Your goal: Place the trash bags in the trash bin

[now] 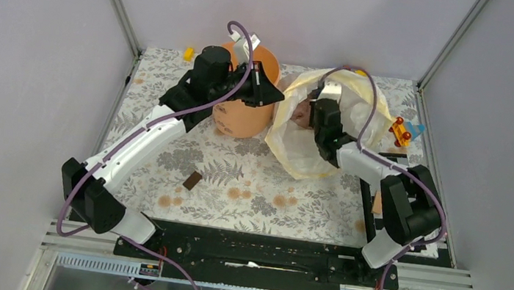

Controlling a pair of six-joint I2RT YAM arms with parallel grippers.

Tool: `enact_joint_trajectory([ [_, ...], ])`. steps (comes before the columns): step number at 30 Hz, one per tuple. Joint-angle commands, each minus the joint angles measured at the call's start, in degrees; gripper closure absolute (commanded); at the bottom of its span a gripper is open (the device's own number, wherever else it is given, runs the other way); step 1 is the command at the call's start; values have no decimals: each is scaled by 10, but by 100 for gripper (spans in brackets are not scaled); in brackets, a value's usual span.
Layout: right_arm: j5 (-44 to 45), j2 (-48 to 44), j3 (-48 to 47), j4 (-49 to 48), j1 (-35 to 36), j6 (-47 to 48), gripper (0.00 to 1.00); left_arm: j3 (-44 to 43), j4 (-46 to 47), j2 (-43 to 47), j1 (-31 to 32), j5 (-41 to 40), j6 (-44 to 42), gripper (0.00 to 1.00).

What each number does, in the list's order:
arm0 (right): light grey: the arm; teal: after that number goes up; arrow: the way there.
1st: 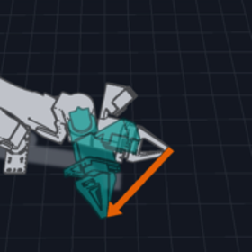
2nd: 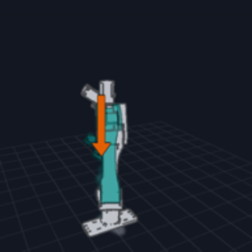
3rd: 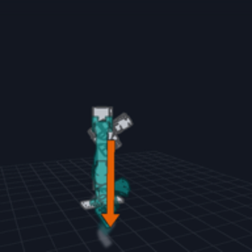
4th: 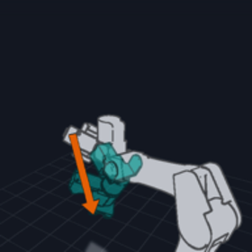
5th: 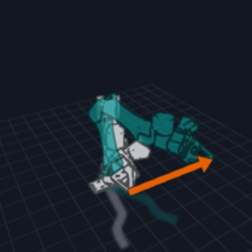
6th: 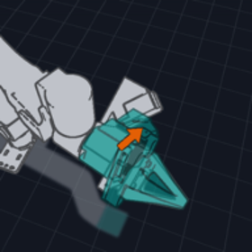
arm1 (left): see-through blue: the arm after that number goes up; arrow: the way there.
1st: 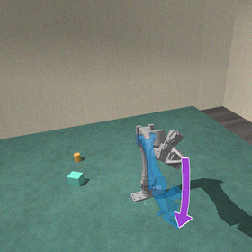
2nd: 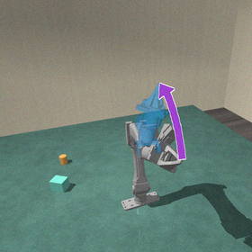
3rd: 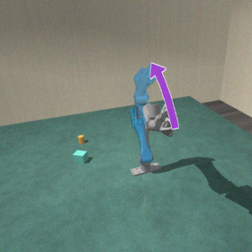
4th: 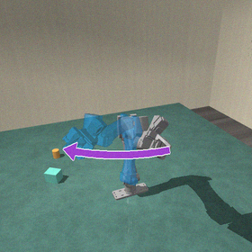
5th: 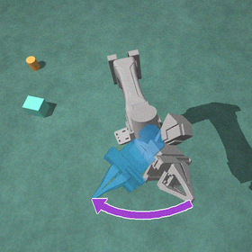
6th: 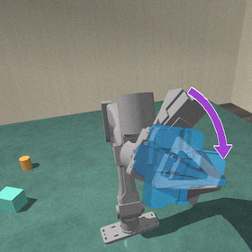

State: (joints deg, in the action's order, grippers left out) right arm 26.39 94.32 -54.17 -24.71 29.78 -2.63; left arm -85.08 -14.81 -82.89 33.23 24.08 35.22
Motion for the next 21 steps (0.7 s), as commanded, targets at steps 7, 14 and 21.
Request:
enact_joint_trajectory([
  [7, 47, -21, -102, 181, -65, -123, 51, 33, 88, 25, 3, 56, 45, 100],
  [14, 29, -114, 4, 237, -66, -194, 45, 38, 95, 49, 3, 52, 46, 100],
  [21, 47, -170, 73, 237, -66, -195, 35, 40, 82, 55, 3, 39, 38, 100],
])
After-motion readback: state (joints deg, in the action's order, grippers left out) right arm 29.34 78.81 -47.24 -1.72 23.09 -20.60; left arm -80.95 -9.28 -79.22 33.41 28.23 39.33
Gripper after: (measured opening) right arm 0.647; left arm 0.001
